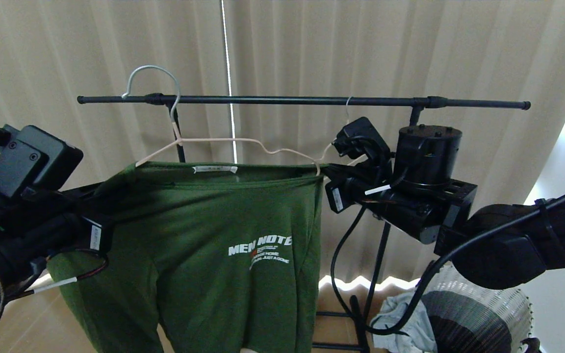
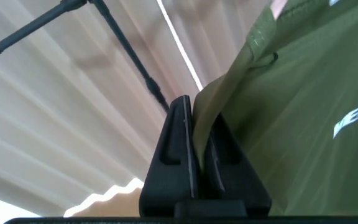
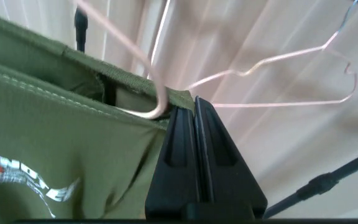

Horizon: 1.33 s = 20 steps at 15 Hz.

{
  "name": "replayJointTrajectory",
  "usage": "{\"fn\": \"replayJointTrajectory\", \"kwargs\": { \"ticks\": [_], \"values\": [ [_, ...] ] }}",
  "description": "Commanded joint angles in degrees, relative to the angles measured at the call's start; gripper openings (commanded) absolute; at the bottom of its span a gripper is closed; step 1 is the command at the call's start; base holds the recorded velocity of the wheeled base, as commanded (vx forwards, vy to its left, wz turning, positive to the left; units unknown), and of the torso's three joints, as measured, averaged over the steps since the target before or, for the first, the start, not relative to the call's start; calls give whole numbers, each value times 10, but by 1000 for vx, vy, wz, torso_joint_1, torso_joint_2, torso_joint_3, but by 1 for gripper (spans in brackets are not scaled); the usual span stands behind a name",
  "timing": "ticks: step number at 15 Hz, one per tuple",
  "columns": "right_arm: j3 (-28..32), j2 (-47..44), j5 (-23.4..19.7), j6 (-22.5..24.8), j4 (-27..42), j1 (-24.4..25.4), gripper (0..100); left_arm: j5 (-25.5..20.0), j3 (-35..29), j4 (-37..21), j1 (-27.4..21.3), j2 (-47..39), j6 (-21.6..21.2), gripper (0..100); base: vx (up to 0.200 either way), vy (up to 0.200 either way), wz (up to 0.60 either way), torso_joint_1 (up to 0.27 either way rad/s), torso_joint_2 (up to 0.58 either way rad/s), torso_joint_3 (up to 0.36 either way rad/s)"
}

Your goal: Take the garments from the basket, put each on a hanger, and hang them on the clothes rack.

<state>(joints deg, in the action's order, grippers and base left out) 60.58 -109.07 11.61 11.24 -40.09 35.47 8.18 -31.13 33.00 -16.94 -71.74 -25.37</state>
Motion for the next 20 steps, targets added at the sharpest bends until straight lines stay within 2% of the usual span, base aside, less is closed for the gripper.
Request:
{"fn": "replayJointTrajectory", "kwargs": {
  "ticks": [1, 5, 7, 10, 12, 13, 15, 17, 18, 20],
  "values": [
    [9, 1, 1, 0, 0, 0, 0, 0, 10, 0, 20, -1, -25, 0, 0, 0, 0, 0, 0, 0],
    [9, 2, 0, 1, -1, 10, 0, -2, 27, 0, 25, -9, -80, 0, 0, 0, 0, 0, 0, 0],
    [8, 12, -3, 4, 0, 33, 0, -2, 20, 3, 24, -23, -80, 0, 0, 0, 0, 0, 0, 0],
    [5, 30, -5, 4, 8, 68, 0, 3, 30, 38, 26, -45, -79, 0, 0, 0, 0, 0, 0, 0],
    [-9, 39, -5, 4, 22, 86, 0, 26, 21, 64, 26, -57, -69, 0, 0, 0, 0, 0, 0, 0],
    [-13, 39, -5, 4, 23, 98, 0, 54, 20, 83, 24, -67, -46, 0, 0, 0, 0, 0, 0, 0],
    [-12, 33, -6, 17, 31, 105, 0, 59, 20, 109, 18, -77, -5, 0, 0, 0, 0, 0, 0, 0],
    [-10, 32, -7, 37, 41, 105, 0, 59, 21, 111, 17, -76, 8, 0, 0, 0, 0, 0, 0, 0],
    [-9, 29, -7, 41, 47, 109, 100, 58, 21, 111, 15, -74, 14, 0, 0, 0, 0, 0, 0, 0],
    [-5, 29, -7, 41, 40, 117, 100, 58, 24, 112, 14, -74, 15, 0, 0, 0, 0, 0, 0, 0]
  ]
}}
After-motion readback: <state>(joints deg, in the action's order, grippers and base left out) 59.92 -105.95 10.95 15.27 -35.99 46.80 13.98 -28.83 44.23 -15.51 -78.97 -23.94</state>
